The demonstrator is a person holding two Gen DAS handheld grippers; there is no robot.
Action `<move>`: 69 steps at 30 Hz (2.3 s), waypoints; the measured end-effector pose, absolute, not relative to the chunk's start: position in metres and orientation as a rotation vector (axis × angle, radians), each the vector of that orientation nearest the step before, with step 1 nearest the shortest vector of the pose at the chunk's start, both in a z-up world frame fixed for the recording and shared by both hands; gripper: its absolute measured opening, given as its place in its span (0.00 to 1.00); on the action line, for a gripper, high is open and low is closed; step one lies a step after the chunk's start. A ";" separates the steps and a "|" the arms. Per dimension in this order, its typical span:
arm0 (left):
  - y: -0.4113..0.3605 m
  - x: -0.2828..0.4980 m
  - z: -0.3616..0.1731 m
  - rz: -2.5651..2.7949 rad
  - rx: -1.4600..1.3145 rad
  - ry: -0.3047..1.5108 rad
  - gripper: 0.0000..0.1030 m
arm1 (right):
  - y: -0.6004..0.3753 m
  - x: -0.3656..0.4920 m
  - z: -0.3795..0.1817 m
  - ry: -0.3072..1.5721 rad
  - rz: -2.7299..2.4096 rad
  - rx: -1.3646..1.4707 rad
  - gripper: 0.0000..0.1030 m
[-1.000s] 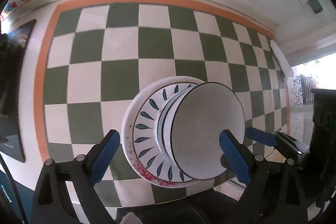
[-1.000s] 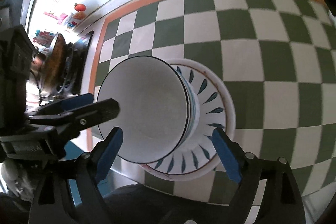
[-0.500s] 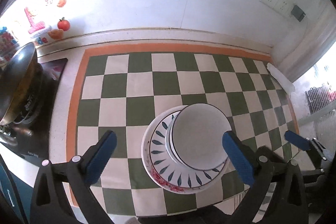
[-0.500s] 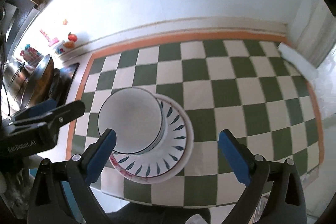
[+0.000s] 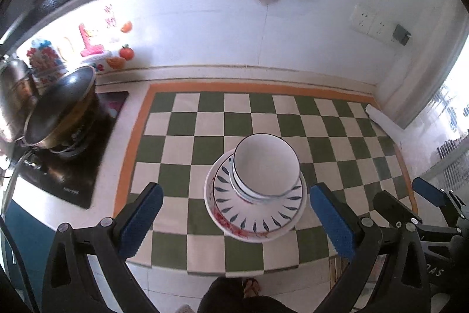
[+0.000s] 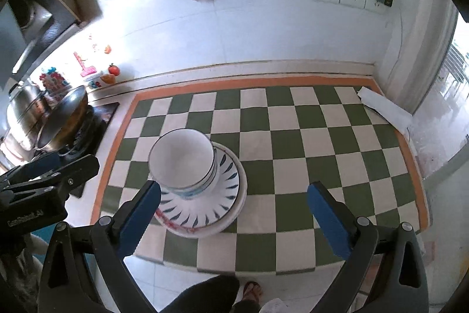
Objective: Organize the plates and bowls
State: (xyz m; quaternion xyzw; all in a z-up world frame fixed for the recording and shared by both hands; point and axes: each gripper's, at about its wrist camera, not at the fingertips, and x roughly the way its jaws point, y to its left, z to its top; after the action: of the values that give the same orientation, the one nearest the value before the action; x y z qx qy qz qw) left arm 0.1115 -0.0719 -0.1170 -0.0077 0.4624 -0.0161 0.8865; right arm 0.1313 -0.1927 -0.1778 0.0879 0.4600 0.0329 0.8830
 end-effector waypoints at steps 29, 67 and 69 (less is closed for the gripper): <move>-0.053 -0.130 0.006 -0.015 0.065 0.759 1.00 | -0.149 -0.147 -0.012 0.732 0.036 0.166 0.99; -0.038 -0.152 0.005 -0.009 0.039 0.814 1.00 | -0.157 -0.169 -0.012 0.781 0.008 0.151 1.00; -0.038 -0.152 0.005 -0.011 0.040 0.816 1.00 | -0.158 -0.166 -0.013 0.784 0.006 0.151 1.00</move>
State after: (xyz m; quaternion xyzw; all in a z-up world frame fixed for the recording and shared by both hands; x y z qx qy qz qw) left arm -0.1519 -0.0376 0.0047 0.0193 0.3966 -0.0051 0.9178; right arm -0.1663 -0.1582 -0.0132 0.0733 0.3817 0.0031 0.9214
